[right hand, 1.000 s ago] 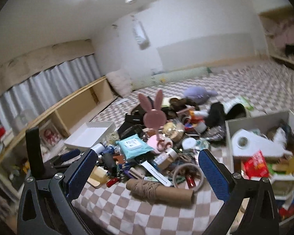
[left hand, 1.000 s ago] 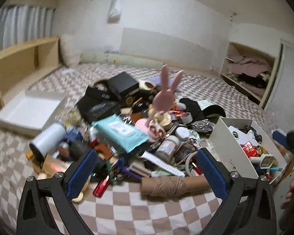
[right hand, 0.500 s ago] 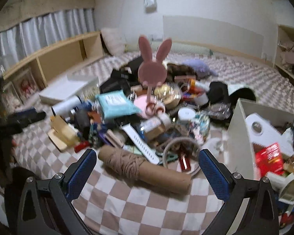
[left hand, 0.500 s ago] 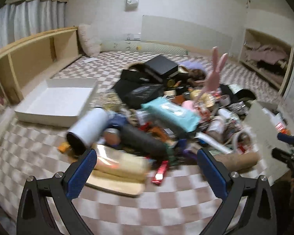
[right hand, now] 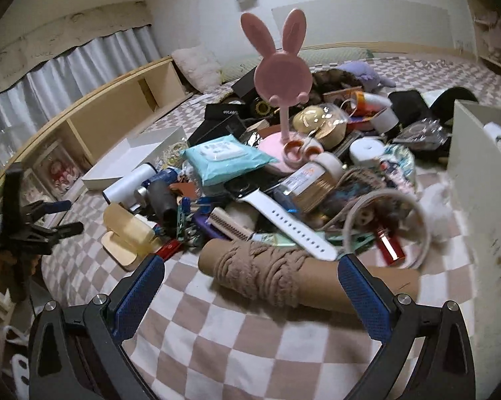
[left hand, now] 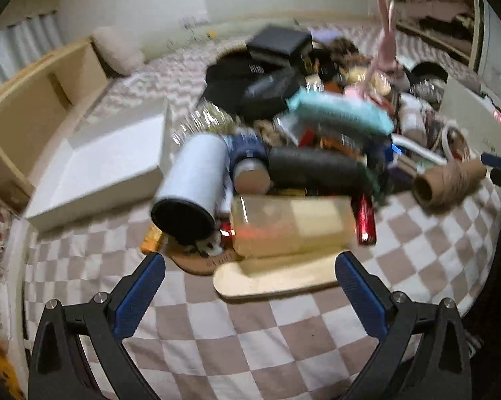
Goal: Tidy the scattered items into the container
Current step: 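Move the left gripper down toward the flat wooden paddle on the bed, then close the left gripper on the handle end of the wooden paddle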
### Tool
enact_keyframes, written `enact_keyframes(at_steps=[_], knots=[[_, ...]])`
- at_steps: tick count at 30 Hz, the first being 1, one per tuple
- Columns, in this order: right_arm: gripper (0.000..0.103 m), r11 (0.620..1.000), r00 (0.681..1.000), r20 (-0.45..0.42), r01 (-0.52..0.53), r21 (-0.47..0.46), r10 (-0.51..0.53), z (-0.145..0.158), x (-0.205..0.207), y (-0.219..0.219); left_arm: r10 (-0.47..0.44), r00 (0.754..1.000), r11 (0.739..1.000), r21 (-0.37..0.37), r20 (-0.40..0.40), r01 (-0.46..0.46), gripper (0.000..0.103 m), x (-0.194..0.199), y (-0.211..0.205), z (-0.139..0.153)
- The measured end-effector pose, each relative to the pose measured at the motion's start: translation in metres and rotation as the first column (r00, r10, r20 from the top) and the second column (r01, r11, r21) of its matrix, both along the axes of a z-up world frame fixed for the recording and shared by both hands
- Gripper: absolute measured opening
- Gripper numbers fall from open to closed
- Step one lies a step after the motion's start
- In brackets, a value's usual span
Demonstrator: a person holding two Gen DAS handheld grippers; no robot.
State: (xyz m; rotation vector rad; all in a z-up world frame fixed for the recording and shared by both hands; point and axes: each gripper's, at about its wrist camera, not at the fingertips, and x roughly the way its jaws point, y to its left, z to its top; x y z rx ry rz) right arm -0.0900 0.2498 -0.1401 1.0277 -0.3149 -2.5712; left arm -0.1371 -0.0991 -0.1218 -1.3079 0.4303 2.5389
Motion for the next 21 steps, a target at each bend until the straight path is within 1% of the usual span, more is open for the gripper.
enact_keyframes(at_steps=[3,6,10,16,19,21], knots=[[0.103,1.000,1.000,0.001,-0.016,0.002,0.016,-0.002,0.000,-0.003,-0.054,0.996,0.998,-0.003,0.076,0.055,0.103,-0.006,0.003,-0.020],[0.103,1.000,1.000,-0.005,-0.024,-0.010,0.024,-0.003,0.000,-0.003,-0.101,0.987,0.994,-0.028,0.126,0.105,0.103,-0.011,0.007,-0.037],[0.103,0.999,0.999,0.026,-0.025,-0.048,0.026,-0.008,-0.004,0.000,-0.124,0.976,0.992,0.000,0.181,0.126,0.103,-0.021,0.003,-0.053],[0.103,0.998,0.999,0.041,-0.025,-0.064,0.028,-0.012,-0.006,0.000,-0.161,0.966,0.986,0.068,0.201,0.150,0.103,-0.026,-0.005,-0.060],[0.103,0.998,0.998,0.050,-0.029,-0.063,0.032,-0.013,-0.008,-0.001,-0.172,0.965,0.984,0.083,0.198,0.158,0.103,-0.022,-0.006,-0.059],[0.103,0.998,0.998,0.054,-0.028,-0.064,0.031,-0.014,-0.008,-0.001,-0.194,0.958,0.979,0.096,0.211,0.178,0.103,-0.015,-0.004,-0.059]])
